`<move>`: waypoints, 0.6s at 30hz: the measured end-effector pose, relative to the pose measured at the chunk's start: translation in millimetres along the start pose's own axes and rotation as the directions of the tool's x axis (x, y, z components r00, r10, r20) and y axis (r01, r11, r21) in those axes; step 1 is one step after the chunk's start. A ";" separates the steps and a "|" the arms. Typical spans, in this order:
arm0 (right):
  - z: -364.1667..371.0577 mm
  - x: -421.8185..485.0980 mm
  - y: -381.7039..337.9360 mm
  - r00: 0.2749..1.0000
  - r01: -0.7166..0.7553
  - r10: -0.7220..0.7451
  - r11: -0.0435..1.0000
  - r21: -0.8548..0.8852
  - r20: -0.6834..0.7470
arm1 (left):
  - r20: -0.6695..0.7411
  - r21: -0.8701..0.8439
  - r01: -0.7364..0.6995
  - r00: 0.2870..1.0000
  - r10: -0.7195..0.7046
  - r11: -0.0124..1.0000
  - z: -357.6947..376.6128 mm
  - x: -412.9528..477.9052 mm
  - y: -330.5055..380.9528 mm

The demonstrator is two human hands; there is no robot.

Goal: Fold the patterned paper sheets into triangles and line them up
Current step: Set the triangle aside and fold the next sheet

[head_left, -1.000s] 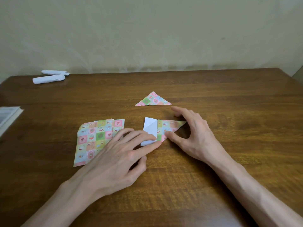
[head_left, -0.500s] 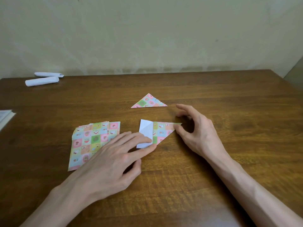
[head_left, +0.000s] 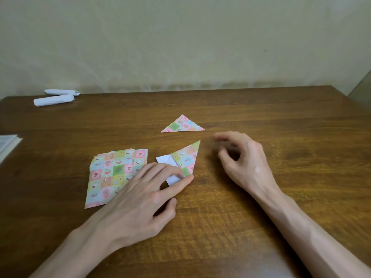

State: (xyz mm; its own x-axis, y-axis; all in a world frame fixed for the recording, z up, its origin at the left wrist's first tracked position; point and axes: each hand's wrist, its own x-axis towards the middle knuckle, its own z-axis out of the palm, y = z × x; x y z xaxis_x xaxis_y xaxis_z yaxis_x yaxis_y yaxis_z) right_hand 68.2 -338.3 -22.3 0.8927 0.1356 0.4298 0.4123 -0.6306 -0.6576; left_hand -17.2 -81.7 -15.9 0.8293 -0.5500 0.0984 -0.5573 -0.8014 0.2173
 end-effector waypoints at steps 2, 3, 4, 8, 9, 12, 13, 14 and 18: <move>4.9 -4.2 -4.2 0.982 0.148 -0.147 0.989 0.004 0.115 | -0.037 -0.060 0.026 0.999 -0.029 0.998 1.4 1.4 -2.0; 7.6 -5.6 -6.0 0.966 0.190 -0.188 0.982 0.005 0.177 | -0.074 -0.076 0.036 0.996 -0.042 0.996 1.4 2.1 -5.0; 9.5 -6.6 -7.7 0.953 0.209 -0.204 0.978 -0.001 0.226 | -0.115 -0.079 0.043 0.992 -0.052 0.996 0.5 2.6 -8.8; 12.7 -8.3 -7.8 0.918 0.259 -0.221 0.963 -0.075 0.329 | -0.205 -0.070 0.057 0.976 -0.070 0.996 -5.6 4.8 -24.9; 12.8 -8.7 -7.4 0.909 0.277 -0.231 0.957 -0.090 0.346 | -0.209 -0.065 0.052 0.976 -0.064 0.997 -7.0 5.3 -27.6; 11.9 -8.7 -6.9 0.897 0.299 -0.238 0.947 -0.115 0.371 | -0.204 -0.003 -0.003 0.979 0.002 1.000 -9.6 7.2 -31.6; 11.7 -8.7 -6.7 0.896 0.303 -0.239 0.945 -0.122 0.373 | -0.192 0.035 -0.029 0.981 0.036 0.999 -10.0 8.5 -31.4; 11.3 -8.8 -6.7 0.896 0.305 -0.240 0.944 -0.127 0.373 | -0.183 0.070 -0.053 0.981 0.065 0.996 -10.2 10.1 -30.5; 9.6 -8.7 -6.2 0.905 0.303 -0.237 0.942 -0.144 0.355 | -0.184 0.118 -0.091 0.977 0.112 0.989 -10.4 19.2 -23.3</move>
State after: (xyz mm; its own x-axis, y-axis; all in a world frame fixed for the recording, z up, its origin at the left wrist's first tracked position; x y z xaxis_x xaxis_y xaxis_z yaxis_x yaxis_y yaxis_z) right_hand 59.6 -328.2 -27.8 0.7744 0.5429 0.3250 0.6327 -0.6632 -0.3999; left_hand 12.1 -71.2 -9.0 0.7549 -0.5838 0.2989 -0.6316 -0.7699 0.0912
